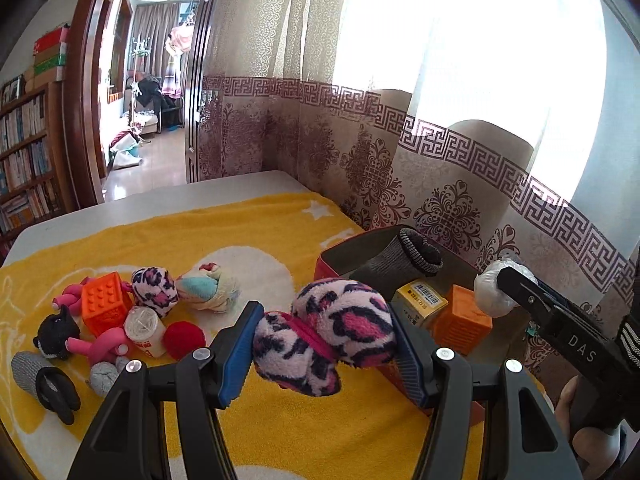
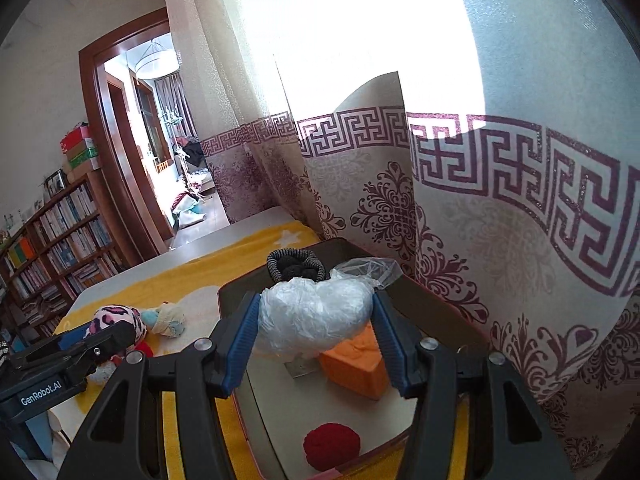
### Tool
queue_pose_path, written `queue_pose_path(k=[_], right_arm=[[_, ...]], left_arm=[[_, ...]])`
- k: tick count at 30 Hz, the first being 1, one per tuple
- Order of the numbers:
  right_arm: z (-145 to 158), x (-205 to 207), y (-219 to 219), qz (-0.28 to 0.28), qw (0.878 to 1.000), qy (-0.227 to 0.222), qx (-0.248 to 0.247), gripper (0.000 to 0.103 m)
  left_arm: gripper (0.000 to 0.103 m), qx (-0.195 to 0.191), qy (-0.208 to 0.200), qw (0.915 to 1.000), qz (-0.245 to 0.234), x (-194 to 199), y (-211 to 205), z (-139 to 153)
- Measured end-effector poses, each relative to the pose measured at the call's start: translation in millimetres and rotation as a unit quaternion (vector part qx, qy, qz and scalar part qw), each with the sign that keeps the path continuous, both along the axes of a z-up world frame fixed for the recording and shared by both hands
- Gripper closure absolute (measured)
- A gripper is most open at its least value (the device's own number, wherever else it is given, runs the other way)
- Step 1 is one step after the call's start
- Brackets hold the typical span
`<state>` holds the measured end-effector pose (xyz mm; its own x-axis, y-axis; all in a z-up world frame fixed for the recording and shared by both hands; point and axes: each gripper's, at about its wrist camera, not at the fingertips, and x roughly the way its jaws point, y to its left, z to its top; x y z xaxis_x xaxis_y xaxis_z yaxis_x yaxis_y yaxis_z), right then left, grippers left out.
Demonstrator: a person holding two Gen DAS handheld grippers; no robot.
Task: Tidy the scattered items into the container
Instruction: 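Carry the leopard plush with left tool while right tool lowers the plastic bundle into the tin, then open the left tool to drop the leopard plush into the red tin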
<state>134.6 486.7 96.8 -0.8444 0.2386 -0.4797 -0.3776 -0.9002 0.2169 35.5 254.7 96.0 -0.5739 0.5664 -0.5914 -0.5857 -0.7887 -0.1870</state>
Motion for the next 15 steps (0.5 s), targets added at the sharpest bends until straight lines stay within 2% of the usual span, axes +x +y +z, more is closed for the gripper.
queue_pose_path(k=[11,15], right_arm=[[-14,3,26,-0.016,1.000,-0.015,-0.018,0.043],[-17,0,25,-0.002,0.999,-0.027,-0.022,0.041]], left_arm=[[0.039,0.009,0.003,0.9988,-0.048,-7,63,14],[0.038,0.016,-0.001,0.9979,-0.063,-12,82,12]])
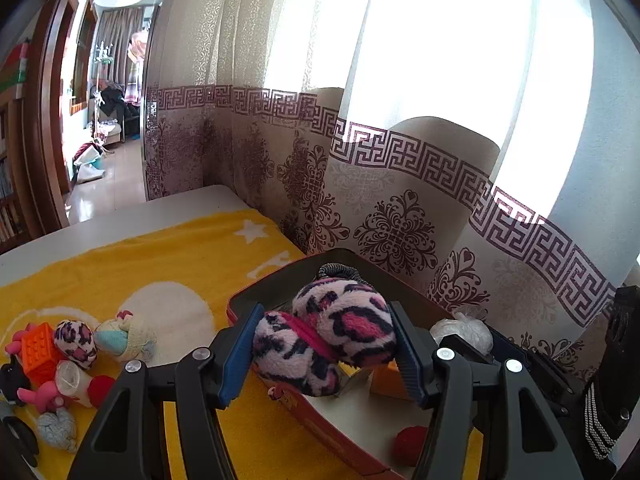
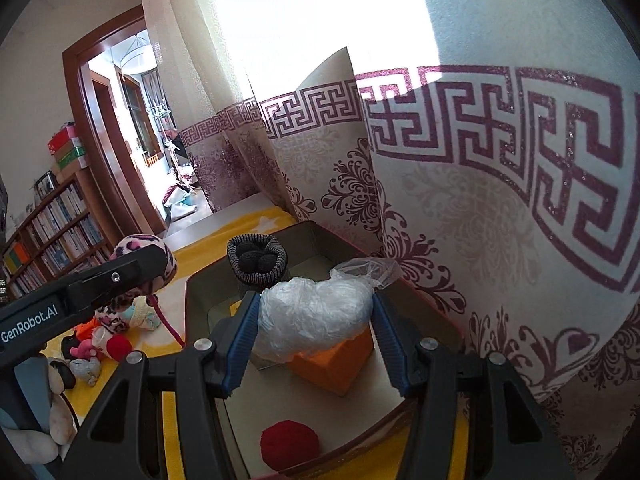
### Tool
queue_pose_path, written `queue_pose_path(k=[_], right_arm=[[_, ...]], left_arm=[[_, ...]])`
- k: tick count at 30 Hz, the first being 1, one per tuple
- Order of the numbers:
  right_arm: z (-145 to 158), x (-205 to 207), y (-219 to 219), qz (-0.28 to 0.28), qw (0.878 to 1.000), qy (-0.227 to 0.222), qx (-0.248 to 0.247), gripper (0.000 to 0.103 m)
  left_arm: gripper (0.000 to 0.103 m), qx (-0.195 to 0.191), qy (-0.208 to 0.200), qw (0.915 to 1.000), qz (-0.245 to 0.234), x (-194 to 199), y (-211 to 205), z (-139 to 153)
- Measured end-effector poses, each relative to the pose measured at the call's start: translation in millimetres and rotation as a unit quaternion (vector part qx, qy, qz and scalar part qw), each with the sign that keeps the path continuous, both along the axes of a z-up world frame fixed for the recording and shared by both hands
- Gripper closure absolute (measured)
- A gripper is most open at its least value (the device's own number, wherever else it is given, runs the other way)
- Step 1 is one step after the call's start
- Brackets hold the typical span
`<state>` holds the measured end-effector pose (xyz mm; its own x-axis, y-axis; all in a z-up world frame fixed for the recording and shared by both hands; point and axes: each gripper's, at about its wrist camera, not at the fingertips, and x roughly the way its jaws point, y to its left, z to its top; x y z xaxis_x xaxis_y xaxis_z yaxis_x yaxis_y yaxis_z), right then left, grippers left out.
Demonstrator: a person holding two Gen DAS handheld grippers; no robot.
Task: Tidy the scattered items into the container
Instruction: 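Open the left tool to drop the leopard plush into the red tin, then withdraw both tools from the tin back over the scattered items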
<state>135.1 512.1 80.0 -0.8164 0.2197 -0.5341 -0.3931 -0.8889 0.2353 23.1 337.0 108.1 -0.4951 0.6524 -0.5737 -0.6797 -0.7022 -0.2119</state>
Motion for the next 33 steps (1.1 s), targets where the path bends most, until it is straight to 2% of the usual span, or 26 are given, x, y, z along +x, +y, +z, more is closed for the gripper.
queue_pose_path(k=[3,13,21,24,27,30,33], right_arm=[[-2,-1,-4,0.014,1.000,-0.005,-0.004,0.035],[-6,-4,-8,0.014,1.000,-0.011,-0.004,0.032],[-6,-6,-16,0.017,1.000,-0.012,0.002,0.032],[-7,-7,-15,0.017,1.000,-0.013,-0.002,0.032],[-9,-6,-11,0.013,1.000,-0.011,-0.011,0.027],[-9,-5,-9,0.011,1.000,-0.011,-0.015,0.027],[-9,-4,-8,0.011,1.000,-0.009,-0.015,0.027]], left_arm=[[0.028,0.003,-0.024,0.9997,-0.007,-8,8,-7],[0.028,0.022,-0.047,0.9985,0.016,-17,-17,-11],[0.028,0.016,-0.061,0.9974,0.037,-23,-36,-21],[0.028,0.004,-0.059,0.9974,0.042,-24,-37,-25],[0.028,-0.023,-0.052,0.9975,0.043,-23,-31,-31],[0.028,-0.050,-0.053,0.9966,0.038,-26,-20,-42],[0.017,-0.059,-0.051,0.9962,0.039,-27,-13,-49]])
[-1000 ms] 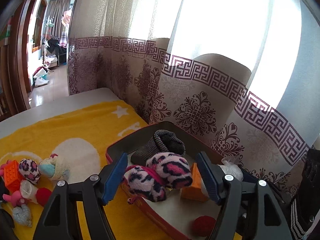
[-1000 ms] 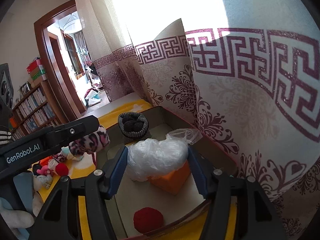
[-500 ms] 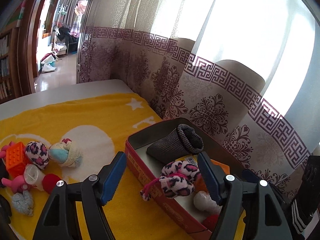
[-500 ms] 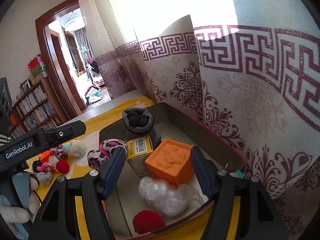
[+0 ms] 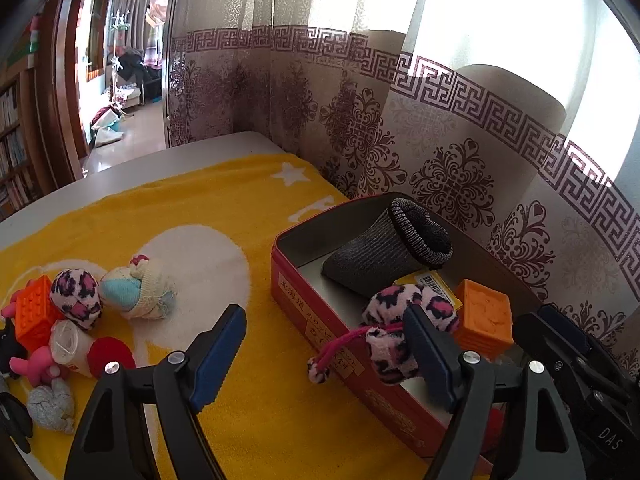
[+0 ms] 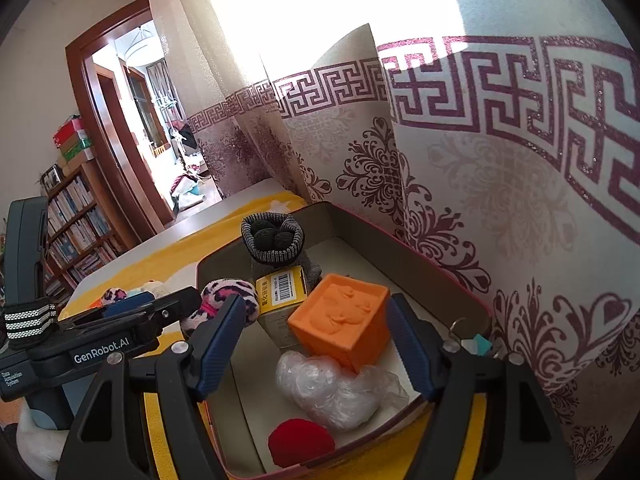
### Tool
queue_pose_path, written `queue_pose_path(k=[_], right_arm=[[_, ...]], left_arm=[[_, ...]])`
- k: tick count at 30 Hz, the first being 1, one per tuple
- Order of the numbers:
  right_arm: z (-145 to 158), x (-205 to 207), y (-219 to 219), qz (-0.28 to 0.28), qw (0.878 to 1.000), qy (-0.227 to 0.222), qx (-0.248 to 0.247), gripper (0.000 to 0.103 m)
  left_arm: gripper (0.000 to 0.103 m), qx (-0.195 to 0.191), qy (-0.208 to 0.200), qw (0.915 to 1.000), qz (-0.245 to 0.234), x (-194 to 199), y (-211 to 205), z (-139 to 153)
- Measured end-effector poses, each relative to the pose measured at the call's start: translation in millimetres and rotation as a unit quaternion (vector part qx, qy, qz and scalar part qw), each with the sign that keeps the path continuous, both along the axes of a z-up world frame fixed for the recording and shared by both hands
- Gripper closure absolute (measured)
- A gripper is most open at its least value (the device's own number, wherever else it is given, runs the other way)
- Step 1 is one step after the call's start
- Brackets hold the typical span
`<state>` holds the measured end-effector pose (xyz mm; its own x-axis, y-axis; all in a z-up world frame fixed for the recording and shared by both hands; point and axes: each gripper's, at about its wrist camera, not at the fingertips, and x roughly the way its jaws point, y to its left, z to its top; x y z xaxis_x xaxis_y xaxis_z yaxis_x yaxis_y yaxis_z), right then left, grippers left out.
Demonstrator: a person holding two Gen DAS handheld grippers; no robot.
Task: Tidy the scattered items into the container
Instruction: 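Withdraw both tools from the tin back over the scattered items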
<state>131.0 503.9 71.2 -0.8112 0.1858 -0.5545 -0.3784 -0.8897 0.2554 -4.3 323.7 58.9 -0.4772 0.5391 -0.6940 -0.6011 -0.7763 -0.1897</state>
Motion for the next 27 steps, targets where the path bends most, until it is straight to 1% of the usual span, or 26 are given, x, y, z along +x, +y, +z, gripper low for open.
queue_pose_path(k=[2,4,6,7,8,10,12,14,16,18,27], right_arm=[[-1,0,1,-0.001,1.000,0.000,-0.001,0.027],[-2,-1,2,-0.001,1.000,-0.002,-0.004,0.027],[-4,-2,2,-0.001,1.000,-0.005,-0.006,0.027],[-4,-2,2,-0.002,1.000,-0.005,-0.007,0.027],[-4,-1,2,-0.003,1.000,-0.004,-0.007,0.027],[-3,1,3,-0.005,1.000,-0.002,-0.005,0.027],[-2,2,4,-0.008,1.000,0.000,-0.006,0.027],[-1,2,4,-0.009,1.000,0.001,-0.008,0.027],[0,3,6,-0.011,1.000,0.006,-0.013,0.026],[0,4,4,-0.013,1.000,0.005,-0.010,0.026],[4,5,-4,-0.008,1.000,0.011,-0.007,0.026]], left_arm=[[0.018,-0.009,0.009,0.9999,-0.002,1,4,1],[0.017,-0.025,0.012,0.9995,-0.017,2,11,0],[0.017,-0.064,0.001,0.9969,-0.046,6,24,-9],[0.017,-0.078,-0.001,0.9953,-0.058,11,29,-16],[0.017,-0.083,-0.001,0.9945,-0.065,16,32,-21],[0.017,-0.068,-0.007,0.9951,-0.071,23,32,-24],[0.017,-0.048,-0.007,0.9965,-0.069,26,28,-18],[0.017,-0.036,0.002,0.9976,-0.060,26,22,-8],[0.017,-0.032,0.009,0.9982,-0.050,25,16,-2],[0.017,-0.024,0.004,0.9989,-0.041,22,8,0],[0.017,-0.022,-0.014,0.9996,0.008,15,-32,-12]])
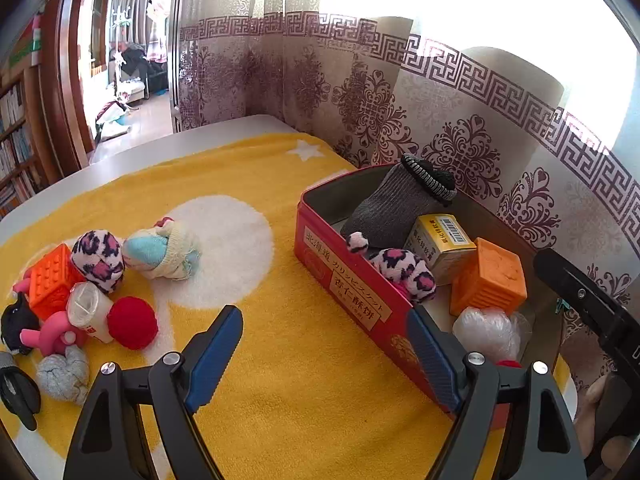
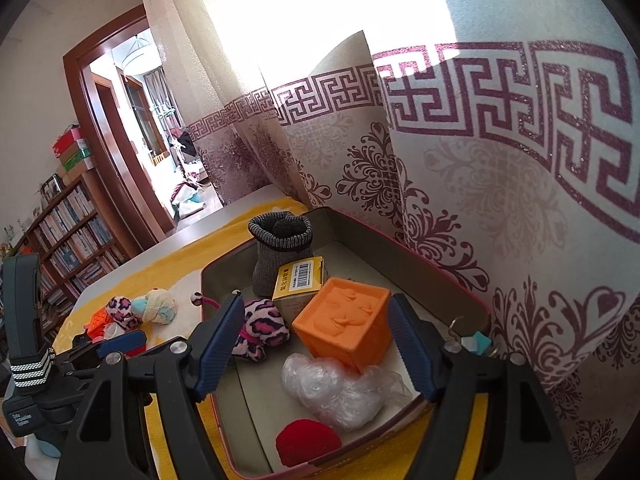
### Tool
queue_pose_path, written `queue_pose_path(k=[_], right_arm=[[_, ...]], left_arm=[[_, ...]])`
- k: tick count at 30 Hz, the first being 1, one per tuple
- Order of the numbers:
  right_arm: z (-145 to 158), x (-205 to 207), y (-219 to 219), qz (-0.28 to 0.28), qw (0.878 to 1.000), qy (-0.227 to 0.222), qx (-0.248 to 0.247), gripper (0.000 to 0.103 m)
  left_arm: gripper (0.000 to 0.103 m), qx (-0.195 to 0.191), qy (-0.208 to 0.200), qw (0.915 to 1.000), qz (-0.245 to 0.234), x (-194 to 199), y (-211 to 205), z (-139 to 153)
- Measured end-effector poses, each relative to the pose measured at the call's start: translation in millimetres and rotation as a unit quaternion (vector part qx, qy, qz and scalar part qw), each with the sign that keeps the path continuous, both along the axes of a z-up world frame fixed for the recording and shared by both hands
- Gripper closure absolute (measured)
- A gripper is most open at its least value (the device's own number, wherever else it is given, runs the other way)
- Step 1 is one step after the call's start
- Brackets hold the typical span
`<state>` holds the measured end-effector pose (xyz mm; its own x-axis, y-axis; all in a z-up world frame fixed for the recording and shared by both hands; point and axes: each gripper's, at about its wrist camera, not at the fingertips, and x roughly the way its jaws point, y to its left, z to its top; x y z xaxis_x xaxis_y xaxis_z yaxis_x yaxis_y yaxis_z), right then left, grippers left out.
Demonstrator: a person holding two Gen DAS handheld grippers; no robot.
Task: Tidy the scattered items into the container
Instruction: 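Withdraw both tools from the tin back over the scattered items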
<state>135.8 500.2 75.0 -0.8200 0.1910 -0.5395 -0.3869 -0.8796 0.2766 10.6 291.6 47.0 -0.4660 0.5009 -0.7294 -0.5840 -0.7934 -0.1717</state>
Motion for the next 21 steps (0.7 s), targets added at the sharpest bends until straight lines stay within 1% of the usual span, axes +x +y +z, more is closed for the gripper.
queue_pose_path(k=[5,10,17,21], right_arm=[[-2,-4,-11,0.012,1.000,-0.007,0.002,0.026],[-6,-12,-31,0.035,0.999,-0.018,0.009,0.026],[-4,-25,-63,0.069,0.997,-0.020,0.017,0.026],[-3,-36,-84,0.099,0.995,-0.024,0.015,0.026]], left_arm=[[0.017,0.016,-0.004,0.9989,0.043,-6,-41,0],[0.017,0.037,0.000,0.9951,0.092,-9,-92,6],[0.017,0.042,0.027,0.9864,0.156,-8,-162,12],[0.017,0.045,0.029,0.9793,0.195,-11,-202,11]])
